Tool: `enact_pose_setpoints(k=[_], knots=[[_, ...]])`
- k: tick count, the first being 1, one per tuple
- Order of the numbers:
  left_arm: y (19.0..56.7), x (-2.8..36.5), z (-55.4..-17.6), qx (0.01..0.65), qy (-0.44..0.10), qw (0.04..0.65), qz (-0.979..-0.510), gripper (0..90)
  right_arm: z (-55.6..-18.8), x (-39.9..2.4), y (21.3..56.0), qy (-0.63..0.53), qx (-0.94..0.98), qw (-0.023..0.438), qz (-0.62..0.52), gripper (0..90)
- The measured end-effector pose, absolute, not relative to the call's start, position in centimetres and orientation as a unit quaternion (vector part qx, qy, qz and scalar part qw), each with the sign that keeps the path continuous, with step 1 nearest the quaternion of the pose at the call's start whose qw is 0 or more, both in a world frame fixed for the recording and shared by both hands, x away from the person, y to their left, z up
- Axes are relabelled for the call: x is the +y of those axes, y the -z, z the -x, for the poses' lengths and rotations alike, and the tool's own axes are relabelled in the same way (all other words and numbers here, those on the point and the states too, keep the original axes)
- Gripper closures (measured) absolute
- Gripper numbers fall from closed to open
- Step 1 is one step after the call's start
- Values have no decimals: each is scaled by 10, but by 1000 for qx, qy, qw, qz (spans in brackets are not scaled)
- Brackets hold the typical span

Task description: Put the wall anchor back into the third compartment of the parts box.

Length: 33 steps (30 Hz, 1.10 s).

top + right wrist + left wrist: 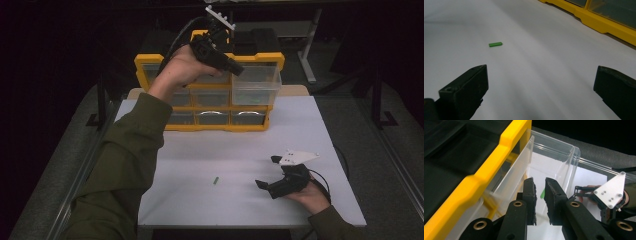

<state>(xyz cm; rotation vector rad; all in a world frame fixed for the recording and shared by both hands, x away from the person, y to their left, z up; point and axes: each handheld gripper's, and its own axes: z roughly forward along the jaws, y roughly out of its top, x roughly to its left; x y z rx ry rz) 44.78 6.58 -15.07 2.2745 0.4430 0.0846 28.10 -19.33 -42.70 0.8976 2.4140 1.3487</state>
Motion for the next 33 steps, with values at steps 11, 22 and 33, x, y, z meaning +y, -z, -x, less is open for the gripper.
enact_pose_setpoints(k=[11, 22, 33], knots=[[153, 104, -431, 179, -44, 405, -896, 630, -281, -193, 427, -458, 826, 118, -308, 0], [185, 122, -419, 193, -39, 401, -894, 440, -281, -193, 428, -455, 827, 118, -308, 0], [230, 134, -408, 212, -39, 396, -893, 250, -282, -192, 429, -455, 827, 120, -307, 0]])
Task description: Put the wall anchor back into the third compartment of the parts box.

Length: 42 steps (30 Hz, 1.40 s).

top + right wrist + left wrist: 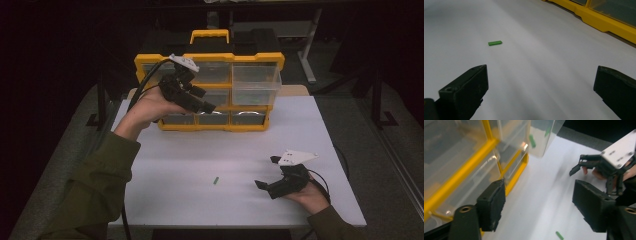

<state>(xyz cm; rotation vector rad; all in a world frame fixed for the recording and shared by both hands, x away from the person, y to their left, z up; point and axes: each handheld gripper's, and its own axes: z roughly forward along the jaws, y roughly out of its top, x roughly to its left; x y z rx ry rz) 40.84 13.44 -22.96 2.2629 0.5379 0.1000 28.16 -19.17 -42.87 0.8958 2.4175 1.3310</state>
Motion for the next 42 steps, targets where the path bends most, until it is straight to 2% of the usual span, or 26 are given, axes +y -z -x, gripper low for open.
enact_pose_setpoints(k=[11, 40, 42], knots=[[273, 136, -391, 222, -37, 397, -890, 143, -282, -191, 429, -455, 827, 120, -307, 0], [396, 126, -345, 254, -20, 385, -887, 155, -282, -192, 429, -454, 827, 120, -309, 0], [400, 125, -343, 247, -23, 365, -897, 156, -282, -192, 429, -454, 827, 120, -309, 0]])
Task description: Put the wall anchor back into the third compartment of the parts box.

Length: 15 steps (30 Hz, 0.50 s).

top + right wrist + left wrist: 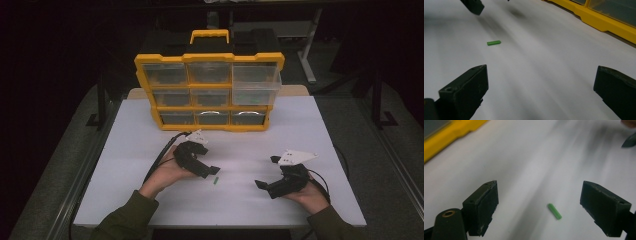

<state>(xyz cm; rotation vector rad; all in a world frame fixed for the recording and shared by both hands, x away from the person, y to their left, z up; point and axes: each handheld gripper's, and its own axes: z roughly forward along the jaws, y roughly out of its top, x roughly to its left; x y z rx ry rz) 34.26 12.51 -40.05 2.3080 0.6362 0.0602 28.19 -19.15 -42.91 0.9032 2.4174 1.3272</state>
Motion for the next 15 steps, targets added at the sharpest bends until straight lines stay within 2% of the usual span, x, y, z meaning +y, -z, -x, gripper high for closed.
enact_pose_setpoints(k=[6, 15], knots=[[412, 122, -336, 253, -14, 364, -896, 200, -282, -191, 429, -453, 828, 121, -308, 0], [423, 118, -332, 239, 17, 353, -904, 518, -283, -191, 430, -452, 829, 120, -307, 0]])
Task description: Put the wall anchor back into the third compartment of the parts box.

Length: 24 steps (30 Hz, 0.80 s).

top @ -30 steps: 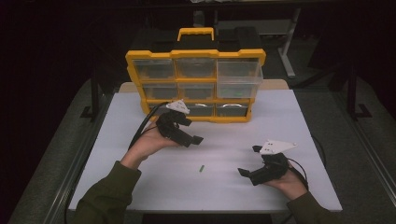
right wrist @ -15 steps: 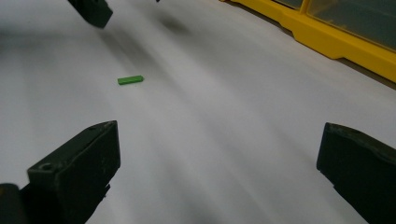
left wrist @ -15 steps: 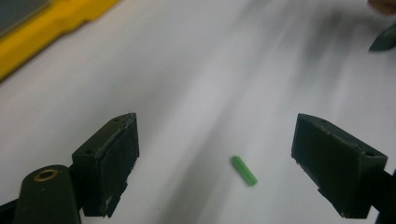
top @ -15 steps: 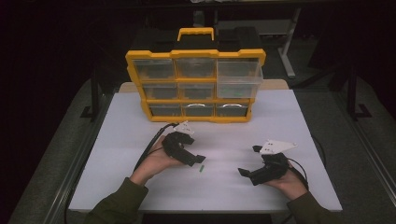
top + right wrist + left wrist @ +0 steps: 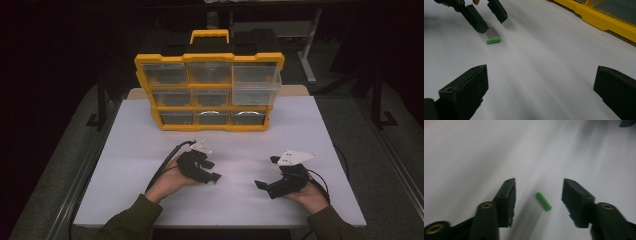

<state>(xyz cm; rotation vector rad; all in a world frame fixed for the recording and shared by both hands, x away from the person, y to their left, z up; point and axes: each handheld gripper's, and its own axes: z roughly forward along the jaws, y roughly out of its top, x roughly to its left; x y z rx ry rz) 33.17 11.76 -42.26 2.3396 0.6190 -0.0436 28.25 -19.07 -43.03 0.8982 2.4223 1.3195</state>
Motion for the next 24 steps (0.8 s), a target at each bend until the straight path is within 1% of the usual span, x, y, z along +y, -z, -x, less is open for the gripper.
enact_pose_setpoints(k=[3, 4, 5, 11, 13, 14, 15, 19, 24], knots=[[426, 117, -332, 238, 21, 350, -906, 596, -283, -191, 430, -452, 829, 120, -307, 0], [428, 116, -332, 241, 27, 350, -905, 596, -283, -191, 430, -452, 829, 120, -307, 0], [429, 115, -332, 242, 28, 349, -905, 644, -283, -191, 430, -451, 830, 120, -306, 0], [434, 112, -333, 240, 38, 339, -909, 724, -282, -191, 430, -451, 829, 120, -307, 0], [436, 111, -334, 234, 40, 331, -913, 734, -282, -191, 430, -452, 829, 119, -307, 0], [437, 110, -333, 235, 42, 329, -913, 770, -282, -191, 430, -452, 829, 119, -306, 0], [438, 110, -333, 234, 40, 327, -915, 785, -282, -191, 430, -452, 829, 119, -307, 0], [438, 110, -333, 234, 40, 326, -915, 839, -282, -191, 430, -453, 829, 119, -307, 0], [438, 110, -335, 233, 45, 324, -916, 848, -282, -191, 430, -454, 828, 117, -306, 0]])
